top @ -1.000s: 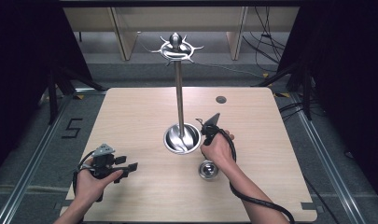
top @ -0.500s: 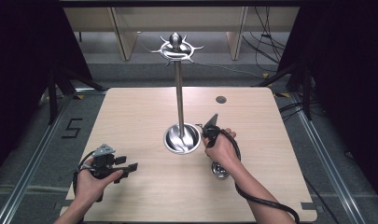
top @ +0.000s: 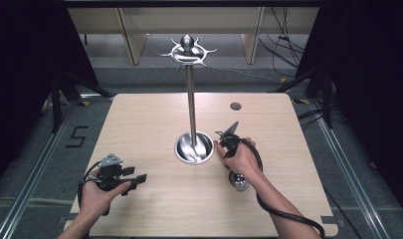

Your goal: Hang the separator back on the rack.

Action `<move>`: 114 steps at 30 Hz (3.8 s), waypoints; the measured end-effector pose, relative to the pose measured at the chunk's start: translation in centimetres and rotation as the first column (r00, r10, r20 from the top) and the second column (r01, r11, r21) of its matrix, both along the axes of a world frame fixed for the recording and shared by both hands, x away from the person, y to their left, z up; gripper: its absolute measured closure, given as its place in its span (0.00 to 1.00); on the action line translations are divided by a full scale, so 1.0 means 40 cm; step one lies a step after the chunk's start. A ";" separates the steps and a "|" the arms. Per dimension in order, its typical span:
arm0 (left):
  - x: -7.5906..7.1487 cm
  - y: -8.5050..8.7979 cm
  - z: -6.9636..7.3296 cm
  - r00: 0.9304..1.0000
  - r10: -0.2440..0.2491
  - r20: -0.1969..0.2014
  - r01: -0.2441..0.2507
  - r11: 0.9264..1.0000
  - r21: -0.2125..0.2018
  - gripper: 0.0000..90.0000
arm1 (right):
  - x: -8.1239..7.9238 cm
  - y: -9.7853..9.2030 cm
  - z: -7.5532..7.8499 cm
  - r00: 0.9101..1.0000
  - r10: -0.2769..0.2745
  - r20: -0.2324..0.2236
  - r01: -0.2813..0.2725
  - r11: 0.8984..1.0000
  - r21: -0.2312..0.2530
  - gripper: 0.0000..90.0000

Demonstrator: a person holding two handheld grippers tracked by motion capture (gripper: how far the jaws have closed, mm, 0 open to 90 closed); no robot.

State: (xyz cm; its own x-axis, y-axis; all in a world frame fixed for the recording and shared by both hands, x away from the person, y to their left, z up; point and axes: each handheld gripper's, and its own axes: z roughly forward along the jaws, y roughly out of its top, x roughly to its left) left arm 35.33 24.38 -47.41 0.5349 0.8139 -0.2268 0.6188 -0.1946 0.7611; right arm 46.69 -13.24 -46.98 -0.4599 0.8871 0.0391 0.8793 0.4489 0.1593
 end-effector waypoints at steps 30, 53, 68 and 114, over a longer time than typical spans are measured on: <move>0.003 0.003 0.001 1.000 -0.017 0.006 0.016 1.000 0.024 0.40 | -0.166 -0.174 0.104 0.870 0.060 0.490 -0.216 0.939 0.268 0.78; 0.003 -0.001 0.000 1.000 -0.005 -0.006 0.005 1.000 0.002 0.40 | -0.166 -0.165 0.164 0.786 0.051 0.616 -0.302 0.901 0.311 0.77; 0.003 0.002 0.001 1.000 -0.003 -0.004 0.003 1.000 0.001 0.40 | -0.179 -0.157 0.216 0.751 0.025 0.659 -0.326 0.883 0.337 0.78; 0.003 0.006 0.002 1.000 -0.003 -0.006 0.004 1.000 0.019 0.40 | -0.154 -0.106 0.359 0.643 0.032 0.765 -0.421 0.850 0.317 0.78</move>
